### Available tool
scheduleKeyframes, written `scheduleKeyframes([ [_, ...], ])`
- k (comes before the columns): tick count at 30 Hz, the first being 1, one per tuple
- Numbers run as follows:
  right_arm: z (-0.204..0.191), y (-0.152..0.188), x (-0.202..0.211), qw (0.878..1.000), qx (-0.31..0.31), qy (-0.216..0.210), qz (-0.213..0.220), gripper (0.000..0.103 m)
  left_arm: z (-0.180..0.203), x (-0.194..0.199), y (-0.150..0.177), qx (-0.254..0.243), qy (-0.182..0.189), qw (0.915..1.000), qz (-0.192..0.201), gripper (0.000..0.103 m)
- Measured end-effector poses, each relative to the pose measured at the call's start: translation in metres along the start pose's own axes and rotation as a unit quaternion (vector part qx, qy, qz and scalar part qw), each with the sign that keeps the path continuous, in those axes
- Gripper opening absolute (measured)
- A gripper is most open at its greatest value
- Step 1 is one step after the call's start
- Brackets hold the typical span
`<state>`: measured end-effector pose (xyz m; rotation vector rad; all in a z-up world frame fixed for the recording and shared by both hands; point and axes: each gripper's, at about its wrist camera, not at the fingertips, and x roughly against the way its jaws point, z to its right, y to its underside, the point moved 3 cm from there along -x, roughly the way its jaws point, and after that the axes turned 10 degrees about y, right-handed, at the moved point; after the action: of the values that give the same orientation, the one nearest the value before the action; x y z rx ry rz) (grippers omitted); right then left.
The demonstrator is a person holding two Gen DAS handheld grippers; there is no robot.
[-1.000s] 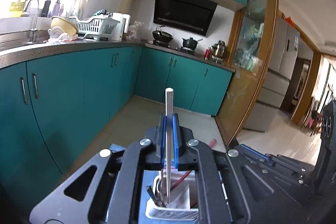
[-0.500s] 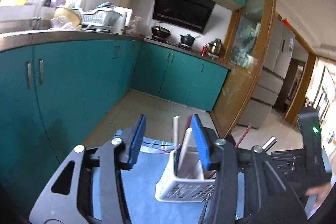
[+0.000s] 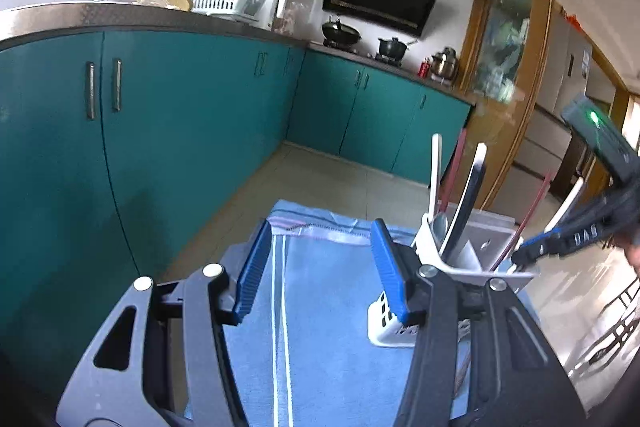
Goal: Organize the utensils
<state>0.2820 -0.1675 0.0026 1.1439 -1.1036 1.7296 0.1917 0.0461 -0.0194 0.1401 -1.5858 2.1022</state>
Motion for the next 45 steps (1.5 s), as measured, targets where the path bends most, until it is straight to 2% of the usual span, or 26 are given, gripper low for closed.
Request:
scheduleKeyframes([
  [8,-0.013,-0.016,0.004,0.998,0.044,0.036,0.006,0.017,-0.005,-0.013,0.004,0.009,0.000,0.9998,-0.015,0.052],
  [13,-0.022,-0.021,0.011,0.997,0.068,0.037,0.011,0.017,-0.011,-0.015,0.005,0.011,-0.002,0.9997,-0.021,0.052],
  [16,-0.026,-0.006,0.007,0.995,0.088,0.039,-0.007,0.017,-0.016,-0.015,0.006,0.009,-0.005,0.9997,-0.021,0.052],
  [19,-0.020,0.006,-0.009,0.993,0.097,0.062,-0.039,0.017,-0.018,-0.016,0.007,0.014,-0.007,0.9996,-0.024,0.052],
  [26,-0.008,-0.001,-0.031,0.995,0.075,0.035,-0.055,0.017,-0.011,-0.022,0.016,0.003,0.000,0.9993,-0.038,0.054],
  [30,-0.015,-0.005,-0.041,0.993,0.090,0.048,-0.066,0.017,-0.008,-0.027,0.021,-0.003,0.002,0.9989,-0.047,0.054],
  [34,-0.012,-0.009,-0.040,0.995,0.064,0.050,-0.054,0.018,-0.006,-0.032,0.022,-0.005,0.004,0.9986,-0.053,0.054],
  [37,-0.005,-0.014,-0.014,0.998,0.034,0.044,0.035,0.018,-0.006,-0.033,0.022,-0.003,0.004,0.9986,-0.053,0.054],
  [38,-0.004,-0.013,-0.009,0.998,0.028,0.041,0.045,0.019,-0.007,-0.033,0.023,-0.002,0.004,0.9985,-0.054,0.054],
  [40,-0.005,-0.007,-0.007,0.998,0.029,0.031,0.039,0.020,-0.008,-0.035,0.023,-0.001,0.005,0.9984,-0.057,0.054],
  [45,-0.006,0.006,-0.010,0.998,0.050,0.045,0.019,0.029,-0.011,-0.038,0.023,0.007,0.007,0.9981,-0.061,0.056],
])
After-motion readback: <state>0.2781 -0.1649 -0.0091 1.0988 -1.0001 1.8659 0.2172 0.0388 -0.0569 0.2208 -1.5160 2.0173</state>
